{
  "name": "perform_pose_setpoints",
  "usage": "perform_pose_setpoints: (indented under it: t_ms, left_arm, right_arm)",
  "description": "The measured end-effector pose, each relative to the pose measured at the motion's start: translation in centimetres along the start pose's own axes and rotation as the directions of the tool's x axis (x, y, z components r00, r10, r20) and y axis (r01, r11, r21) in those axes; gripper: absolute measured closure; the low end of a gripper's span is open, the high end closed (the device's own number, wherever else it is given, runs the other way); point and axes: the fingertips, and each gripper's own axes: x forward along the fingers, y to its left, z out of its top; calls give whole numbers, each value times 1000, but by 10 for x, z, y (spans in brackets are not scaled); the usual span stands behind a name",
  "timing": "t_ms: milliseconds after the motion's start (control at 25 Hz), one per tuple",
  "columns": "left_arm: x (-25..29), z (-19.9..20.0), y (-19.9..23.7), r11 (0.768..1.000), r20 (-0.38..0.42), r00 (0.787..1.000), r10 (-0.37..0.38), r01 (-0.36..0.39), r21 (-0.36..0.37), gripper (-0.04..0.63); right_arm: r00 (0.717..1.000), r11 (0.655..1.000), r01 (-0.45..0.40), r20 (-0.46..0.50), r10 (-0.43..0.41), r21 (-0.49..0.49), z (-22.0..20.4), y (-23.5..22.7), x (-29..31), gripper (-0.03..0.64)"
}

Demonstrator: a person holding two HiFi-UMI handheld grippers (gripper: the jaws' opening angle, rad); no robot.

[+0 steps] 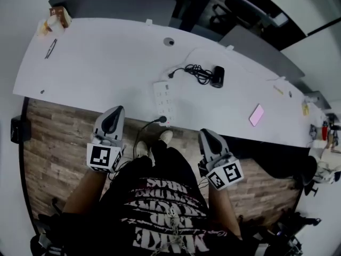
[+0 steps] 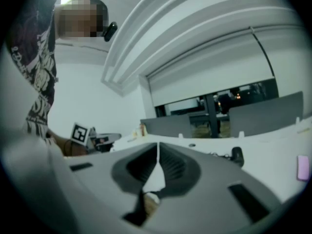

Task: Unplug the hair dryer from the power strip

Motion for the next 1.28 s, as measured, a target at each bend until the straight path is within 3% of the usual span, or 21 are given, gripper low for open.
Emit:
perform_pose_setpoints:
  t_ms: [360,600,720,960,1080,1280]
  left_arm:
    - [52,-37,-12,999,-110,993,-41,39,-28,571]
    - [102,-82,-31,998,-191,980,-61,61,-6,571]
    - [133,-104,-31,995,-210,975,-74,85,43,571]
    - [183,-172,-42,986,-372,917,-142,164,28,571]
    - [196,-193,-44,984,-401,903,-151,176,27,571]
    - [201,-206,-61,971,-433,880,-194,235,43,571]
  right_arm:
    - [995,997,-40,-88,46,70,-31,-53,61,581]
    - [982,988,-110,-142,124,107,-58,-99,145,581]
    - [969,981,-124,-195,152,150,-82,-120,195,581]
    - [935,961,-74,-316,160,268,-133,-165,270,577]
    - [921,959,-62,-355,161,276,-146,-178,296,454]
    - [903,956,-87,-383,194,280,-157,-177,329,434]
